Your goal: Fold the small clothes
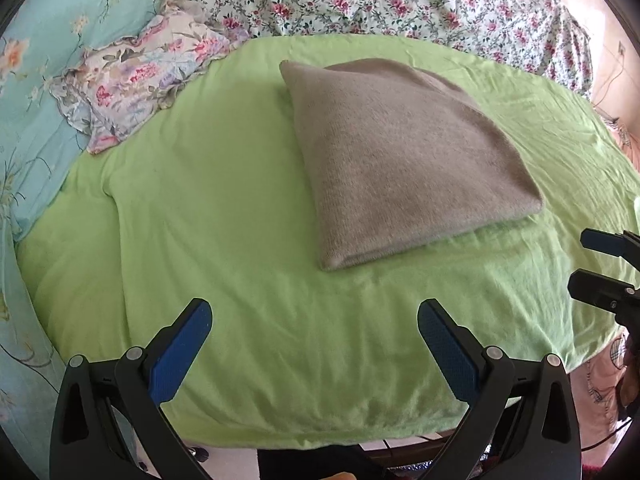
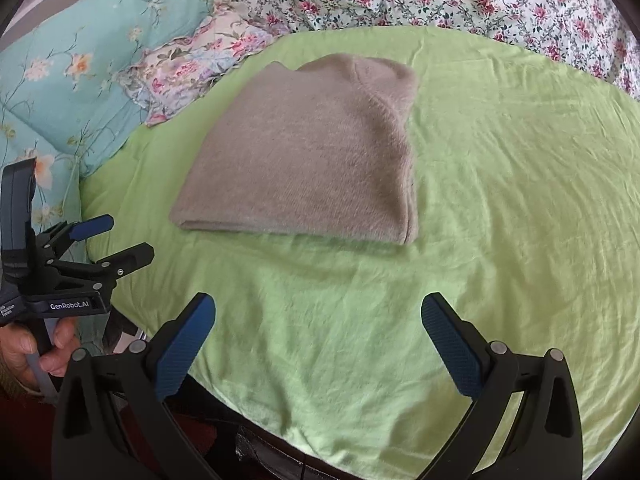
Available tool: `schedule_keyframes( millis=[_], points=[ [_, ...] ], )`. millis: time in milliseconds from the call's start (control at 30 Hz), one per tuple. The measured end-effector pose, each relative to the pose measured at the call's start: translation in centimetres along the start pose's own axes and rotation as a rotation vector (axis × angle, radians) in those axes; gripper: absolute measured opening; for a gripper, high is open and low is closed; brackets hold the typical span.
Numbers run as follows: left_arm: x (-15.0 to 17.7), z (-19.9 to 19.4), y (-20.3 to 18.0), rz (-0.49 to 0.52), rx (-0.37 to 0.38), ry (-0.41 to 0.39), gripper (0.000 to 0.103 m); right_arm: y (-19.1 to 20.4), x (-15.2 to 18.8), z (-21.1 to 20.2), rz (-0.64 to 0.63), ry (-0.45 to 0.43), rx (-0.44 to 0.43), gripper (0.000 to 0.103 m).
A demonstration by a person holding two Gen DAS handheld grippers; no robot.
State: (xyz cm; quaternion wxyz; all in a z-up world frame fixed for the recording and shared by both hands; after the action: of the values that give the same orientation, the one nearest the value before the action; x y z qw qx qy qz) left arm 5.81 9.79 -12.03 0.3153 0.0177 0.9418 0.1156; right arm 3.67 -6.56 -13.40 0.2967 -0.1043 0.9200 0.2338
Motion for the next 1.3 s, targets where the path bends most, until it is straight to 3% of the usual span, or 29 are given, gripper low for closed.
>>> schedule_keyframes(
  millis=[567, 1000, 1300],
  points=[
    [-3.6, 0.2, 0.7, -0.02, -0.019, -0.055, 0.103, -0.2, -3.8, 1.2, -0.008, -0.012, -0.019, 0.103],
    [-9.2, 2.2, 1.6, -0.08, 0.008, -0.074, 0.103, -2.4, -12.6, 2.3, 0.02, -0.098, -0.039, 0.103],
    [-12.9, 5.7, 1.6, -0.106, -0.023, -0.063, 0.103, -8.4, -18.1, 6.2, 0.208, -0.154, -0.093, 0.103]
  ],
)
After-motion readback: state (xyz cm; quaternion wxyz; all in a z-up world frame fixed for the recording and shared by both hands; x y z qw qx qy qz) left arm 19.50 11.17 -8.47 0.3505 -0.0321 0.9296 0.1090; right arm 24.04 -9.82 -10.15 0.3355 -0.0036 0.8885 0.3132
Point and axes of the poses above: each gripper's, at about its wrist camera, not at the fingertips, and z roughly the way its jaws point, y to its left, x to its underside, the point moved 10 cm from there along z, roughly the way its jaws point, and after that the axes turned 11 degrees about -x, right-handed, at the moved point
